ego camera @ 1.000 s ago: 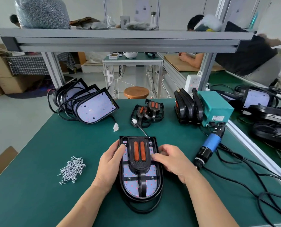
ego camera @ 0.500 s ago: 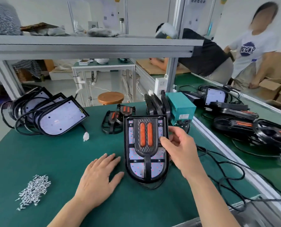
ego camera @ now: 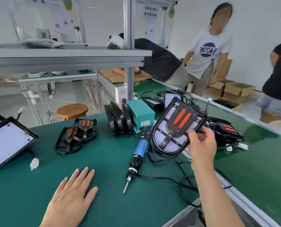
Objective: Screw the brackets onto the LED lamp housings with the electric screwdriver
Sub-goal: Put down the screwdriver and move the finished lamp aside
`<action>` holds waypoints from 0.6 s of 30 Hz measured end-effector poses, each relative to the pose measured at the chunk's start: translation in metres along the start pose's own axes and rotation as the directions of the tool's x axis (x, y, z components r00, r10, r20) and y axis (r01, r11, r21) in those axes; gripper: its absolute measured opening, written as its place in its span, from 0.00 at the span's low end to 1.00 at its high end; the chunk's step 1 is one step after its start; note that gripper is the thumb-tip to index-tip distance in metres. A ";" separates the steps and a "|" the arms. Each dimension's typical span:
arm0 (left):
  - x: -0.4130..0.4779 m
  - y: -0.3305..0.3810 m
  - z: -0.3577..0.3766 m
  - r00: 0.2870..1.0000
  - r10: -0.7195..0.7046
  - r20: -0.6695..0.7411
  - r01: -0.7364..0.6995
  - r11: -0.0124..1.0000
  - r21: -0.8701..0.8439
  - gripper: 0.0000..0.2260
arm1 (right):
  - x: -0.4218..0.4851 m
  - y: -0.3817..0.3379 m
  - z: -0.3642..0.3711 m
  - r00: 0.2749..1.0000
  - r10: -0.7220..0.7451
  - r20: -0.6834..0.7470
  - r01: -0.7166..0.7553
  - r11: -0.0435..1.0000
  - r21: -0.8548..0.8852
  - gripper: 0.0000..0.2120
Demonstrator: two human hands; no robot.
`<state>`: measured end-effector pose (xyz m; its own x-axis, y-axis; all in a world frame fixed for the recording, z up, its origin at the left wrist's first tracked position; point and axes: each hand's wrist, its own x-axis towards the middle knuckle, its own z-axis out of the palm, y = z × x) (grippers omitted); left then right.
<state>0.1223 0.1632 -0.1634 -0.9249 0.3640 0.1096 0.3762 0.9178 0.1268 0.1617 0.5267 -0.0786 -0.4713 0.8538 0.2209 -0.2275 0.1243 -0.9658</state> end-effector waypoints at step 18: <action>0.006 0.013 -0.007 0.991 -0.066 0.113 0.053 0.992 0.116 0.45 | 0.053 0.037 -0.062 0.778 0.627 -0.040 -0.530 0.689 0.495 0.05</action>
<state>0.1222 0.1760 -0.1546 -0.9479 0.3184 -0.0109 0.3182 0.9479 0.0175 0.1817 0.6078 -0.1114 -0.4753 0.7622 -0.4395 -0.3284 -0.6171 -0.7151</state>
